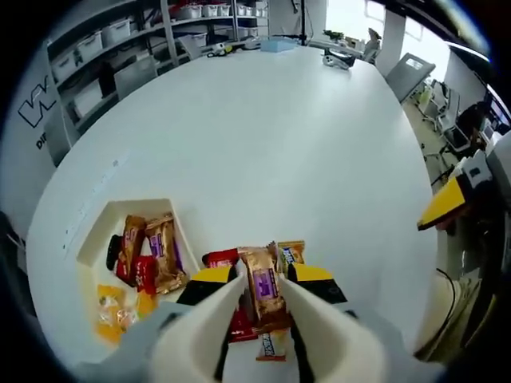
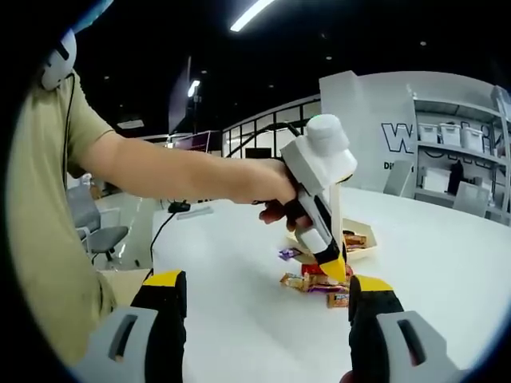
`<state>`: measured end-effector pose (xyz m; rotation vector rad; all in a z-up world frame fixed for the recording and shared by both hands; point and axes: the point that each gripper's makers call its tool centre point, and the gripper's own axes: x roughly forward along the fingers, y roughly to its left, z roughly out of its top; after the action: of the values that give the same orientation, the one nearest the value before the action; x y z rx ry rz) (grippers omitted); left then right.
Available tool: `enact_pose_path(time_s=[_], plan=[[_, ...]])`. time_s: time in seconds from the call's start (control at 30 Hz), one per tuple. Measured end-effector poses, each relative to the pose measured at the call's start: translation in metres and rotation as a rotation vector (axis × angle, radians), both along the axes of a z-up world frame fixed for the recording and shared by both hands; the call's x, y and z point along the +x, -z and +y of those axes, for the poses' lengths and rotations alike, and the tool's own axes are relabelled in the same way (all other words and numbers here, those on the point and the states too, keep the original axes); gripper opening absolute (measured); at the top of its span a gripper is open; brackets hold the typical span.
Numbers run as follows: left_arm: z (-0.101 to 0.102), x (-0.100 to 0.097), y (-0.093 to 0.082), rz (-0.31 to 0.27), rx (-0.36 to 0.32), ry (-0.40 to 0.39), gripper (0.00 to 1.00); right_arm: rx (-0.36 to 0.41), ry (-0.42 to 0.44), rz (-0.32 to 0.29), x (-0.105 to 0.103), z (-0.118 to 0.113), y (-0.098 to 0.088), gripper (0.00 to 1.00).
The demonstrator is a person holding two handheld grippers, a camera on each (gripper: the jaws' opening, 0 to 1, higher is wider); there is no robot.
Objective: Place the target food into the container with the food tongs after gripping and lifting it, then release it inside without dropping or visibly crushing the food.
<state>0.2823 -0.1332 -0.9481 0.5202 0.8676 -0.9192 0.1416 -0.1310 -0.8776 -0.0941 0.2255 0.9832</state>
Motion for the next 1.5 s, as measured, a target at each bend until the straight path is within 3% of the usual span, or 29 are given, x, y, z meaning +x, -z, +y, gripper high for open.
enact_pose_path(time_s=[0.67,1.3,1.5], plan=[[0.001,0.002,0.000,0.011,-0.020,0.022,0.26,0.006,0.005,0.002,0.001,-0.003,-0.001,0.83],[0.003,-0.002,0.018,0.060,0.002,0.024,0.26,0.005,0.005,0.001,0.001,-0.003,-0.001,0.83],[0.004,-0.001,0.018,0.047,0.006,0.028,0.25,0.006,0.006,0.002,0.001,-0.004,-0.001,0.83]])
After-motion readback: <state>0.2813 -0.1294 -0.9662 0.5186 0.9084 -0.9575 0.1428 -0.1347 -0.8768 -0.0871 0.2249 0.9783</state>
